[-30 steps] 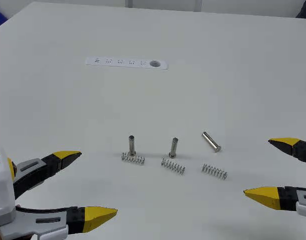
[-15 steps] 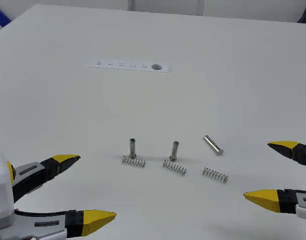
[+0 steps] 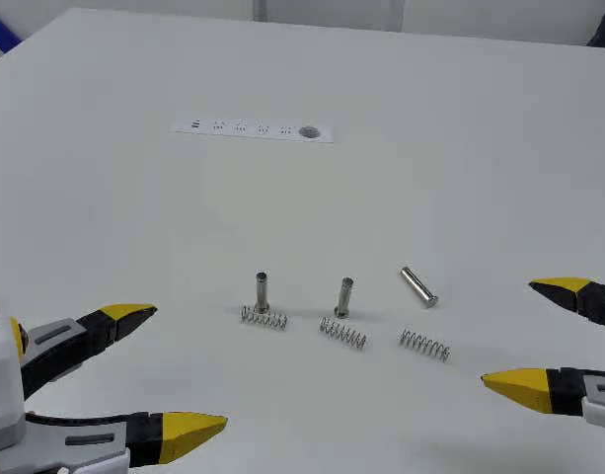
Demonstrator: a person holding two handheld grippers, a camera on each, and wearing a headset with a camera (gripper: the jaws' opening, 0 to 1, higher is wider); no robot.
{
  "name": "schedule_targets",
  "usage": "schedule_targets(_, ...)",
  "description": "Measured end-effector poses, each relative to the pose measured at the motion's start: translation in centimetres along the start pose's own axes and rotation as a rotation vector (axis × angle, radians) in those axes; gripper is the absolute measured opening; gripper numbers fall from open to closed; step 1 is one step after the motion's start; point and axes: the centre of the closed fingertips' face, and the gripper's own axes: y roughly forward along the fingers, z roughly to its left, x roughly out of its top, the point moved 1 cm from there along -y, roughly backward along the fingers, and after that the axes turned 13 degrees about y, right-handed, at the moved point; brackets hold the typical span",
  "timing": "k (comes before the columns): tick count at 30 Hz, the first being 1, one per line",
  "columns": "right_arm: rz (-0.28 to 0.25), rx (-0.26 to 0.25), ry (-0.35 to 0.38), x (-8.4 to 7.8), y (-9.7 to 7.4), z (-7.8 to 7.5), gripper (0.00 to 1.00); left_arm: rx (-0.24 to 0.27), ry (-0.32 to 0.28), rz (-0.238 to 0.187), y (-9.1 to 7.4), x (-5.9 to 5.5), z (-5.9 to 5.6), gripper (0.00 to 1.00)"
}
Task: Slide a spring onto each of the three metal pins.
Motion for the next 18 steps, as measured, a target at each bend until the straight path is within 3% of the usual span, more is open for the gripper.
schedule_targets(11, 0.0, -0.007, 0.019, 1.1, 1.7, -0.8, 0.67, -0.003, 0.0, -0.004, 0.0, 0.1, -0.1, 0.85)
schedule_targets(18, 0.029, -0.03, 0.032, 1.8, 3.0, -1.8, 0.57, -0.006, 0.002, -0.003, 0.0, 0.2, -0.3, 0.85)
